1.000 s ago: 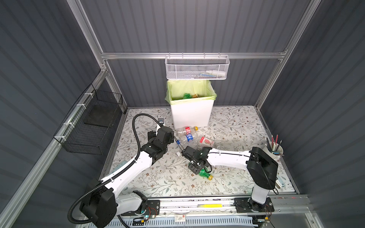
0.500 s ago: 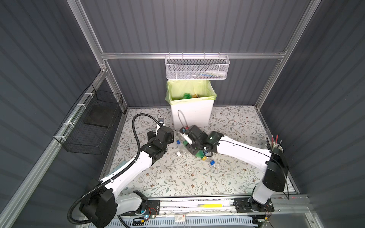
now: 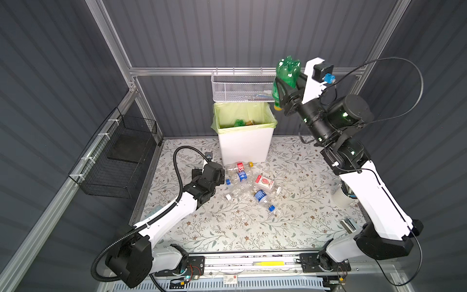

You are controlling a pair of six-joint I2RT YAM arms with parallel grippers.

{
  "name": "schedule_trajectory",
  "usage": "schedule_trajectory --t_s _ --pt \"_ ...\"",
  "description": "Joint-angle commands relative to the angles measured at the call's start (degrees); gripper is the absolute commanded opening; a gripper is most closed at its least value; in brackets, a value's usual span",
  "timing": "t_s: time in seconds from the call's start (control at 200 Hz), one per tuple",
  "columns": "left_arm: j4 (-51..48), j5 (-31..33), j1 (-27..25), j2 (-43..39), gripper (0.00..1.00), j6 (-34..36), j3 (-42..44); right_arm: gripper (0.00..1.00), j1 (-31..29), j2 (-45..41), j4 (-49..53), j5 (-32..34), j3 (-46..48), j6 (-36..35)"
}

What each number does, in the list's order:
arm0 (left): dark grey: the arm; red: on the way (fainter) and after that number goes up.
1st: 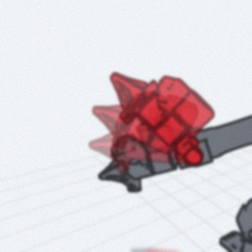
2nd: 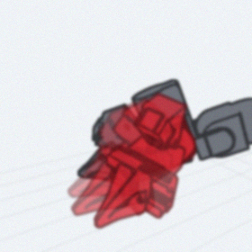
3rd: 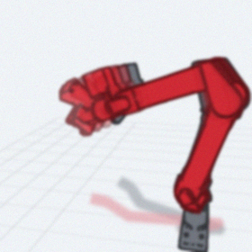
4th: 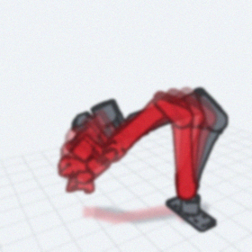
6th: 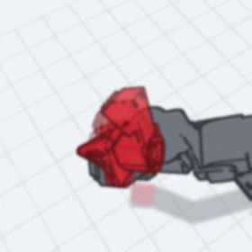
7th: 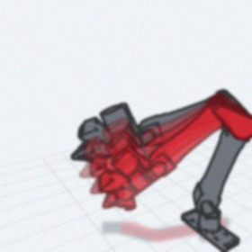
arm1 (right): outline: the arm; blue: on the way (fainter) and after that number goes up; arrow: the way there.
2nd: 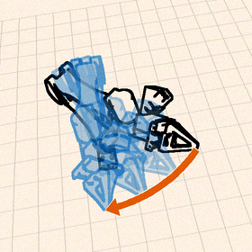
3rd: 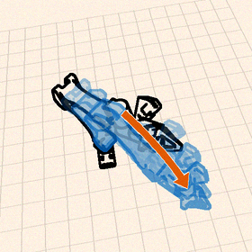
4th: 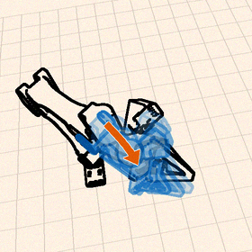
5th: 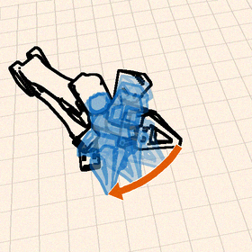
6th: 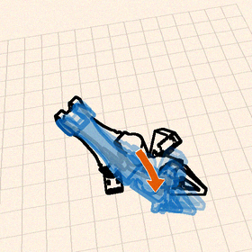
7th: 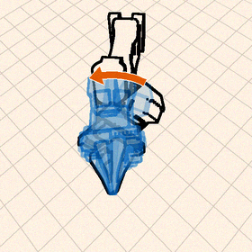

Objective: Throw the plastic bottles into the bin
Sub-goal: 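Lift the green bottle over the bin and open the right gripper, then lower the left gripper onto the clear bottles while the right gripper withdraws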

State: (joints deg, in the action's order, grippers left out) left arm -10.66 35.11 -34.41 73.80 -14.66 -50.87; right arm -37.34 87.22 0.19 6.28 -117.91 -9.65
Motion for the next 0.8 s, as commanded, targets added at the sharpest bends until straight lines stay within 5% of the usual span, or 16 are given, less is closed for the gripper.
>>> schedule_trajectory --t_s 0.0,0.16,0.265,0.315,0.795 --pt "0.55 -2.73 0.01 1.14 1.0 0.57 -0.32 0.53 2.61 9.02 0.63 -5.67 -1.43 8.86" --pt "-0.73 -4.2 -0.04 2.13 1.0 0.72 -1.48 0.63 5.46 26.28 17.73 -9.66 -19.44 16.01" --pt "-1.73 -4.35 -0.04 1.97 1.0 0.6 -1.55 0.89 6.05 33.39 25.02 -9.49 -32.97 17.4" --pt "-1.81 -4.28 0.0 1.71 1.0 0.42 -1.29 0.94 6.0 33.07 24.21 -8.74 -34.63 17.23" --pt "-2.48 -7.1 -0.13 1.73 1.0 2.77 -3.74 0.99 7.53 8.32 13.41 1.63 -4.08 11.93"
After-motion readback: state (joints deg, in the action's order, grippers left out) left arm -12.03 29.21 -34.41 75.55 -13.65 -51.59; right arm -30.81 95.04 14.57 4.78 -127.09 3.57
